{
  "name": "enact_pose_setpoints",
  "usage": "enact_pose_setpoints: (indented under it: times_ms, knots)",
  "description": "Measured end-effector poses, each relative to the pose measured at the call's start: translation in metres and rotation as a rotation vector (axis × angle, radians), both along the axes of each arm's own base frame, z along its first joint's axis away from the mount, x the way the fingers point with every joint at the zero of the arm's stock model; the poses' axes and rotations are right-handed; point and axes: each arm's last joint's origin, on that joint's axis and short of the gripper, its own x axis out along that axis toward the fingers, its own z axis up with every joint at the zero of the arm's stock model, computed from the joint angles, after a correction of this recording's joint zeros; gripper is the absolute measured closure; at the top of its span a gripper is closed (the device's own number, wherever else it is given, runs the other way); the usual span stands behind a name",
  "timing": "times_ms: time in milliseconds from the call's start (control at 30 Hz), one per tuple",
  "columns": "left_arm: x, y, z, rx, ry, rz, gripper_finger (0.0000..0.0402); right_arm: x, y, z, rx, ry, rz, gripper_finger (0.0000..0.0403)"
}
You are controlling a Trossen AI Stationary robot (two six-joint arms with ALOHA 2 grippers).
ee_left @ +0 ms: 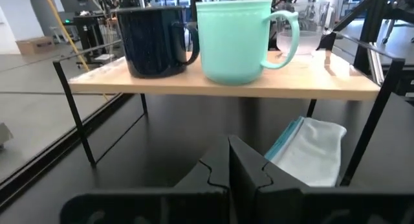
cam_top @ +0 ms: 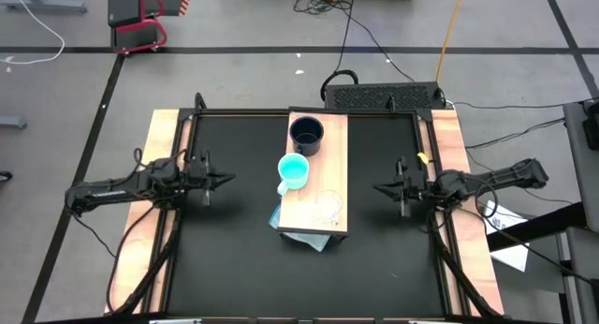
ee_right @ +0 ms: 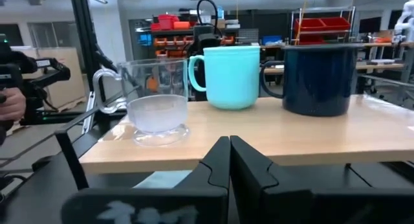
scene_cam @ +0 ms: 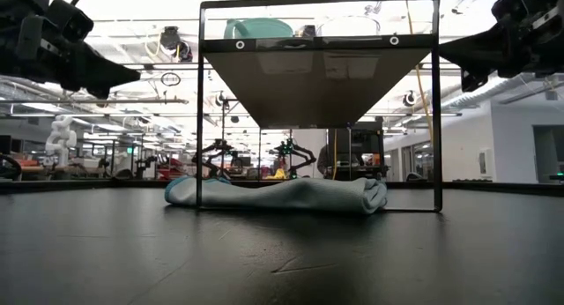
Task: Stack small to large cups/mugs on shelf
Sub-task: Return to Home Position
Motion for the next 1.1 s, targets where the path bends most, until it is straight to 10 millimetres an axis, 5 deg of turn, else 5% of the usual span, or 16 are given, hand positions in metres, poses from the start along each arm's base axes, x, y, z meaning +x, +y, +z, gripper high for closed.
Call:
enact_pose_setpoints:
  times_ms: [1100]
  knots:
    - [-0.0006,-0.0001,-0.0066,-0.029,0.067,0.002,0.0398,-0.0001,-0.0001,0.0020,0.003,-0.020,-0.003,0.0403]
